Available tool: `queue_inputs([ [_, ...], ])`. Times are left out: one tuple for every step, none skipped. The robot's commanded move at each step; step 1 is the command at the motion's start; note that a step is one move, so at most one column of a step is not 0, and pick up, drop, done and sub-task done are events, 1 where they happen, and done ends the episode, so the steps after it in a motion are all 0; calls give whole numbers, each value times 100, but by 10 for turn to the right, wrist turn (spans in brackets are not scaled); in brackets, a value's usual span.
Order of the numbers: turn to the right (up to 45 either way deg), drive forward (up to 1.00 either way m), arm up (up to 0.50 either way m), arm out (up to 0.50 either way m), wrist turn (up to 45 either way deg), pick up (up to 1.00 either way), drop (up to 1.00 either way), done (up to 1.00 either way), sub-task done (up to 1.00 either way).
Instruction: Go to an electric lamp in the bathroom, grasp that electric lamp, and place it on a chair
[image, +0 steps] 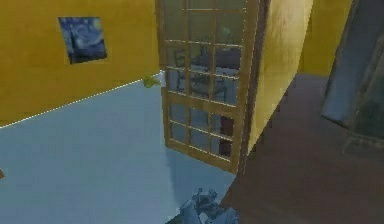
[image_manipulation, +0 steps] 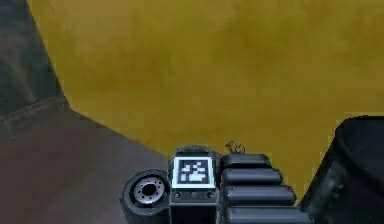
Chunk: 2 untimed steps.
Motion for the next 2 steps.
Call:
queue_inputs([
  [0,40,0,0,0,0,0,0,0],
  [-300,0,0,0,0,0,0,0,0],
])
